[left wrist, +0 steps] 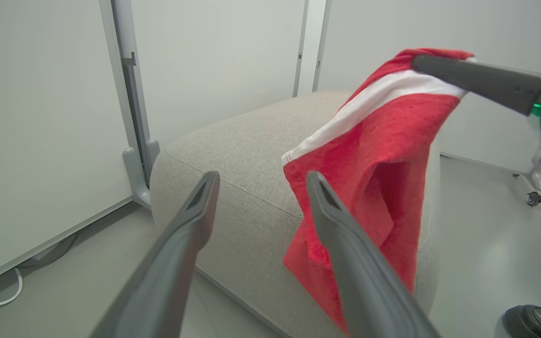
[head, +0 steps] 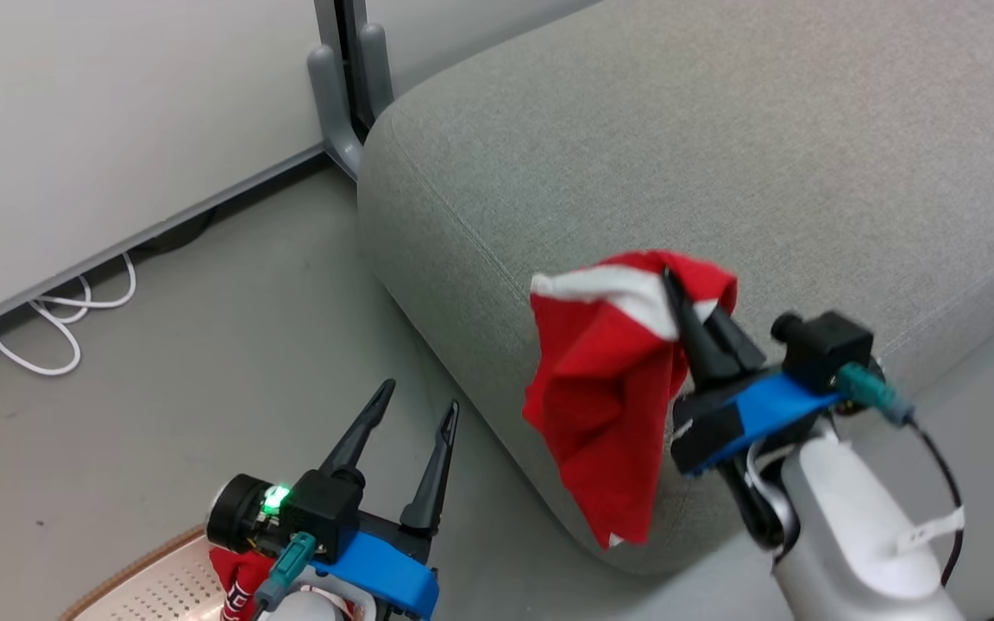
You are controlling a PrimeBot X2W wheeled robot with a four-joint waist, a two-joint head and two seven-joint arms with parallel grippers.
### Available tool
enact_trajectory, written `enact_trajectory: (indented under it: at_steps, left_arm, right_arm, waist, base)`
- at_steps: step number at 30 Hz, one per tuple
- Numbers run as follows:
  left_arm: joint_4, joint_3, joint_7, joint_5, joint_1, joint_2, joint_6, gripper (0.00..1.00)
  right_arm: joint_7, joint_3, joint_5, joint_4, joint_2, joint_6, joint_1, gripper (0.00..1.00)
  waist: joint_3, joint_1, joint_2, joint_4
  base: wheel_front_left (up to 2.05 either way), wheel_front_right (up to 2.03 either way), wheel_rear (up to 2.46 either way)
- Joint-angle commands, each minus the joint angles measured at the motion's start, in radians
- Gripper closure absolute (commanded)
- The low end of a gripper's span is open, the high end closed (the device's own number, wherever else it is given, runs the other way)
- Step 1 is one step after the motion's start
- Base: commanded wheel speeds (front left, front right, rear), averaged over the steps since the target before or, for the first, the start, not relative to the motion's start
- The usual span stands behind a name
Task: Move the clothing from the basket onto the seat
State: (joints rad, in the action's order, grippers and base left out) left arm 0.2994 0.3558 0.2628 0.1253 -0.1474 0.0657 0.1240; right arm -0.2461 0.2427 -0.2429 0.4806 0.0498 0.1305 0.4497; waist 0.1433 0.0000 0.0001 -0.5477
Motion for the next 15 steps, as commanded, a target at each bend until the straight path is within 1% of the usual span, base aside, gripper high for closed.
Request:
enact_trajectory:
  at_steps: [1, 5, 9, 12, 15]
  left_arm:
    - [-0.009, -0.008, 0.003, -0.007, -0.018, 0.01, 0.004, 0.0]
    - [-0.035, -0.005, 0.003, -0.023, -0.029, 0.034, 0.006, 0.0]
    - [-0.067, 0.004, 0.003, -0.033, -0.051, 0.056, 0.007, 0.0]
    - [-0.092, 0.023, 0.003, -0.043, -0.069, 0.084, 0.008, 0.0]
    - [-0.12, 0.037, 0.003, -0.05, -0.1, 0.118, 0.008, 0.0]
  right_arm:
    - [0.005, -0.01, -0.021, 0.001, 0.001, 0.0, 0.036, 1.0]
    - [0.012, -0.039, -0.068, -0.006, 0.0, 0.0, 0.146, 1.0]
    - [0.042, -0.141, -0.069, -0.021, 0.017, 0.0, 0.255, 1.0]
    - [0.084, -0.22, -0.104, -0.041, 0.054, 0.0, 0.341, 1.0]
    - [0.125, -0.29, -0.12, -0.058, 0.115, 0.0, 0.406, 1.0]
  waist:
    - [0.022, 0.0, -0.0001, -0.003]
    - [0.076, 0.0, -0.0001, 0.013]
    - [0.138, 0.0, -0.0001, 0.039]
    - [0.194, 0.0, -0.0001, 0.066]
    - [0.257, 0.0, -0.0001, 0.087]
  base:
    - [0.0, 0.0, 0.0]
    - [0.0, 0.0, 0.0]
    - [0.0, 0.0, 0.0]
    - [0.0, 0.0, 0.0]
    - [0.0, 0.0, 0.0]
